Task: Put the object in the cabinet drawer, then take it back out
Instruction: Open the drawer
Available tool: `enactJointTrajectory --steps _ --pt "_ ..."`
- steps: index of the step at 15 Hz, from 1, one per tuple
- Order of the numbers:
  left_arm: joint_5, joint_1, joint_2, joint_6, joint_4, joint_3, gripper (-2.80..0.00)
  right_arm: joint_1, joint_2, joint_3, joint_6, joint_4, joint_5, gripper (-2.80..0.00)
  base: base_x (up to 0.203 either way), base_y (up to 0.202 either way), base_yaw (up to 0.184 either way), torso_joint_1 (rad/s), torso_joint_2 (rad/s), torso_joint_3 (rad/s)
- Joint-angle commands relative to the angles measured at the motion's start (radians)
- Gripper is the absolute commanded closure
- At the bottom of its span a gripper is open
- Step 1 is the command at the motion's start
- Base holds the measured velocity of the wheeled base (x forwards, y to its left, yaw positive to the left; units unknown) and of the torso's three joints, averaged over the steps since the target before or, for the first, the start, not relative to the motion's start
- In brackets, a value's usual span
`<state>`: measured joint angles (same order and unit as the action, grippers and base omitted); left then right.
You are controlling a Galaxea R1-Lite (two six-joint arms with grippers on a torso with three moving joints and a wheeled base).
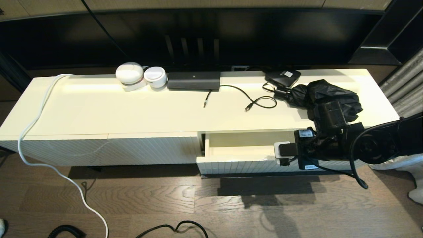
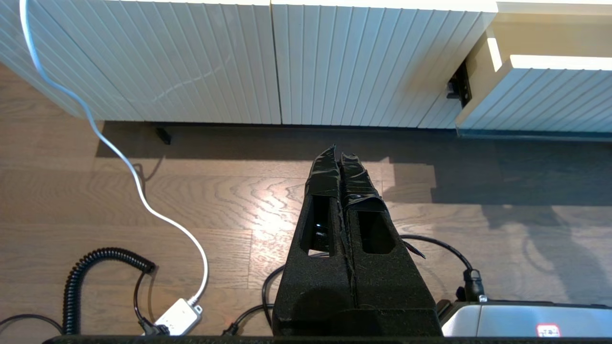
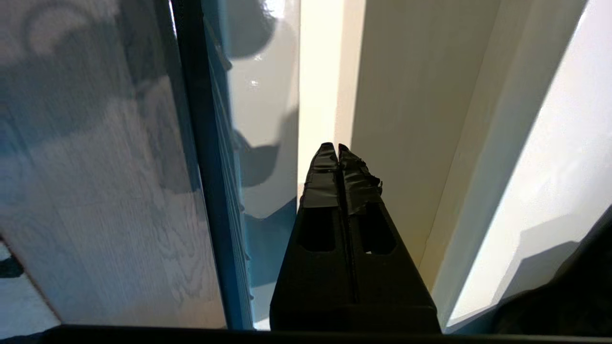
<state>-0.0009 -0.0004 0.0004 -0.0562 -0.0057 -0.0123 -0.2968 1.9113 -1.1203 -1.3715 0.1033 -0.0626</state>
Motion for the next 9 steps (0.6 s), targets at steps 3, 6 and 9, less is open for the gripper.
enactJointTrajectory --steps 3,6,9 --pt "0.001 -0.001 0.001 -0.001 0.0 0.0 0.0 -0.006 -0.015 0.042 -0.006 0.002 0.0 0.0 0.0 0.0 0.0 0.0 0.0 0.0" --pt "-0.001 -0.001 0.001 -0.001 0.0 0.0 0.0 -0.011 -0.035 0.108 -0.005 0.003 0.0 0.0 0.0 0.0 0.0 0.0 0.0 0.0" --pt "0.001 0.0 0.001 -0.001 0.0 0.0 0.0 -0.022 -0.056 0.141 -0.004 0.003 0.001 0.0 0.0 0.0 0.0 0.0 0.0 0.0"
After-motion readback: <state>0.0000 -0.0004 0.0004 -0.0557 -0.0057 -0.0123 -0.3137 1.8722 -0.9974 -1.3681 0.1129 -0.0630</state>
